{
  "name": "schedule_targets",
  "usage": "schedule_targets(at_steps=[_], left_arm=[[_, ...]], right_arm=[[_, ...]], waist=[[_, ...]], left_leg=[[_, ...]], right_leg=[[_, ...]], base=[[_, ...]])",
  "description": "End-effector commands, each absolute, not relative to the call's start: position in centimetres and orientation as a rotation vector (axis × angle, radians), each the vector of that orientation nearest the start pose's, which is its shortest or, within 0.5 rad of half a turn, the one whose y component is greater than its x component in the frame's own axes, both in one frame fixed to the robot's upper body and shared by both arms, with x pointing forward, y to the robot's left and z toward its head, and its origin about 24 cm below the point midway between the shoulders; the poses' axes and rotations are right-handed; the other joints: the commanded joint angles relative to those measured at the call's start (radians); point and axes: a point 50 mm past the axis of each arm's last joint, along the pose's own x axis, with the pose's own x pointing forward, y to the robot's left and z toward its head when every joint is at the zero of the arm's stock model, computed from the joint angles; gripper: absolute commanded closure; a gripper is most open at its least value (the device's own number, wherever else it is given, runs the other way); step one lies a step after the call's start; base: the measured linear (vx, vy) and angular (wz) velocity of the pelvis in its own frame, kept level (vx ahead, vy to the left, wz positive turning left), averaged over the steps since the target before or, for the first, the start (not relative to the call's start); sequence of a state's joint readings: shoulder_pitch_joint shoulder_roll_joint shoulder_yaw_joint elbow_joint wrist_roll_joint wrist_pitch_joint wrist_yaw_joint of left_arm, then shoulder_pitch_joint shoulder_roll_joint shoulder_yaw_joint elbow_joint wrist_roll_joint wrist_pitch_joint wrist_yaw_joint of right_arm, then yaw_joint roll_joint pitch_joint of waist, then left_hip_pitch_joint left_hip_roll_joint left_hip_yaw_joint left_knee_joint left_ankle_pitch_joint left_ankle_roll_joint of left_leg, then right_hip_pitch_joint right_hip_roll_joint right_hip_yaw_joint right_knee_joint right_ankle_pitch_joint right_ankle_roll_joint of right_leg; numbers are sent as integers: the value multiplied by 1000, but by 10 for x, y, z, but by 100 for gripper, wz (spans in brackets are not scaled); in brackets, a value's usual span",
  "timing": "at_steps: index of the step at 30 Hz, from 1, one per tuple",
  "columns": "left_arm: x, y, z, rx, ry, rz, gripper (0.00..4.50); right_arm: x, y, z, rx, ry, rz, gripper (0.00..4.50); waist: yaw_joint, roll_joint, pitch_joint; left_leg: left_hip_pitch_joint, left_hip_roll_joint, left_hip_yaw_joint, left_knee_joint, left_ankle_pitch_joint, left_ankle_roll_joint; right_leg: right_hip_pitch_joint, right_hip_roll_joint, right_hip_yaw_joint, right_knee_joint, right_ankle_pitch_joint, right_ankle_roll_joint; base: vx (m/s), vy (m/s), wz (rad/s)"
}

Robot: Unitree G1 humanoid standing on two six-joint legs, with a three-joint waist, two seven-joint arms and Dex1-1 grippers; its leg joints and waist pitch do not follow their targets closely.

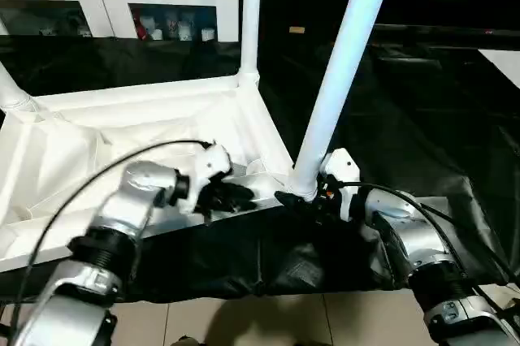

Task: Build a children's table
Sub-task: Rotate leg to tighten

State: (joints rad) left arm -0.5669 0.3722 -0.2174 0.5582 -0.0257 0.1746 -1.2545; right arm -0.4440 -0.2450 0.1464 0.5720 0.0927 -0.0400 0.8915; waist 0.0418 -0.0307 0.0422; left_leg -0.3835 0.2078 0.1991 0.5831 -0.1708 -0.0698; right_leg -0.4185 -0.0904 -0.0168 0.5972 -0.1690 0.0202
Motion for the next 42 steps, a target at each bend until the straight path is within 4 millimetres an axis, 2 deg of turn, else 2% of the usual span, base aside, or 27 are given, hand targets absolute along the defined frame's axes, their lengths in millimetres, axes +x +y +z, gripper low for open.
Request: schedule_targets(at_steps=[1,2,4,5,8,9,11,14,15,17,18,19,20,21,22,25,27,28,32,33,35,37,38,40,42], left_arm=[[312,138,52,287,473,-1331,279],[314,140,49,334,478,-1296,262],[317,143,47,378,480,-1264,262],[318,144,46,383,482,-1244,262],[321,143,48,374,472,-1228,262],[322,142,49,360,471,-1231,289],[323,142,49,357,491,-1231,298],[323,142,49,363,509,-1230,318],[322,143,48,367,527,-1231,343],[322,143,48,357,527,-1216,346],[321,142,48,354,524,-1215,352],[321,142,48,352,522,-1217,379],[321,142,48,345,519,-1211,388],[320,141,48,336,518,-1215,390],[320,140,48,332,515,-1218,390],[319,139,49,328,499,-1226,430],[319,138,50,331,484,-1236,439],[319,137,50,331,481,-1242,439],[319,137,50,331,468,-1248,445],[319,137,50,332,465,-1253,445],[318,137,49,337,463,-1263,445],[317,137,49,332,458,-1278,449],[316,137,49,331,454,-1286,449],[314,136,50,327,448,-1313,449],[313,137,50,329,447,-1331,449]], right_arm=[[311,-126,38,-176,184,1015,32],[311,-125,38,-178,182,1013,32],[311,-125,38,-180,180,1009,32],[311,-125,38,-180,178,1007,32],[311,-126,39,-180,175,1005,32],[311,-126,39,-178,174,1003,32],[311,-126,40,-176,172,998,32],[311,-126,40,-174,169,990,32],[311,-123,41,-167,161,979,32],[309,-120,41,-162,157,975,32],[309,-119,40,-159,154,972,32],[308,-118,40,-158,152,971,32],[307,-116,40,-155,150,969,32],[307,-115,39,-153,149,965,32],[306,-114,39,-151,148,963,32],[303,-111,37,-145,147,959,32],[302,-110,36,-144,148,956,32],[302,-110,35,-144,148,955,32],[301,-109,35,-148,148,953,32],[301,-110,35,-149,148,951,32],[302,-111,36,-130,151,944,32],[303,-113,37,-124,152,939,16],[303,-114,38,-119,153,941,16],[305,-116,40,-124,153,950,16],[307,-118,41,-140,153,955,16]], waist=[[3,7,-63],[3,6,-63],[2,6,-63],[2,12,-61],[4,9,-60],[4,9,-59],[4,10,-58],[2,10,-58],[2,25,-59],[-2,15,-60],[0,43,-60],[-3,34,-59],[-5,28,-61],[-5,28,-61],[-5,39,-60],[-7,39,-59],[-7,43,-58],[-7,40,-59],[-6,44,-58],[-7,40,-57],[-7,40,-57],[-7,34,-57],[-6,38,-58],[-7,30,-58],[-5,32,-57]], left_leg=[[22,16,-4,-65,-223,48],[21,16,-4,-65,-226,46],[22,16,-5,-66,-234,46],[25,15,-4,-67,-251,40],[24,15,-6,-69,-278,24],[24,15,-6,-70,-286,21],[24,15,-8,-71,-309,11],[23,15,-9,-73,-314,6],[24,15,-11,-73,-314,1],[21,14,-10,-73,-308,3],[23,13,-13,-74,-307,1],[26,15,-10,-74,-317,2],[22,12,-11,-72,-316,2],[21,12,-11,-73,-314,4],[23,12,-10,-73,-318,2],[22,11,-11,-74,-335,1],[23,12,-12,-75,-343,-1],[22,12,-12,-74,-343,0],[21,12,-12,-75,-331,2],[21,12,-11,-75,-333,2],[21,12,-12,-75,-331,5],[20,13,-10,-74,-325,9],[20,13,-11,-74,-319,10],[18,13,-10,-73,-310,15],[19,13,-9,-73,-304,18]], right_leg=[[49,-27,15,-52,-106,-264],[49,-27,15,-52,-107,-263],[49,-27,15,-54,-116,-258],[46,-25,15,-58,-134,-253],[47,-28,15,-62,-190,-239],[45,-28,16,-63,-203,-236],[42,-29,16,-67,-249,-221],[41,-28,16,-68,-261,-213],[40,-28,16,-67,-249,-215],[43,-25,15,-64,-223,-220],[43,-27,15,-62,-215,-226],[39,-24,15,-70,-213,-227],[45,-23,14,-64,-200,-232],[45,-24,14,-64,-199,-232],[44,-24,14,-67,-200,-235],[44,-24,13,-69,-229,-232],[43,-25,14,-70,-245,-227],[43,-24,14,-70,-249,-226],[42,-25,15,-70,-249,-225],[42,-24,14,-71,-248,-225],[42,-25,15,-70,-251,-223],[42,-25,15,-70,-250,-223],[42,-26,15,-70,-248,-222],[43,-26,16,-69,-245,-221],[42,-27,16,-69,-251,-221]], base=[[0,0,0],[0,0,0],[0,0,0],[0,0,0],[0,0,0],[0,0,0],[0,0,0],[0,0,0],[0,0,0],[0,0,0],[0,0,0],[0,0,0],[0,0,0],[0,0,0],[0,0,0],[0,0,0],[0,0,0],[0,0,0],[0,0,0],[0,0,0],[0,0,0],[0,0,0],[0,0,0],[0,0,0],[0,0,0]])
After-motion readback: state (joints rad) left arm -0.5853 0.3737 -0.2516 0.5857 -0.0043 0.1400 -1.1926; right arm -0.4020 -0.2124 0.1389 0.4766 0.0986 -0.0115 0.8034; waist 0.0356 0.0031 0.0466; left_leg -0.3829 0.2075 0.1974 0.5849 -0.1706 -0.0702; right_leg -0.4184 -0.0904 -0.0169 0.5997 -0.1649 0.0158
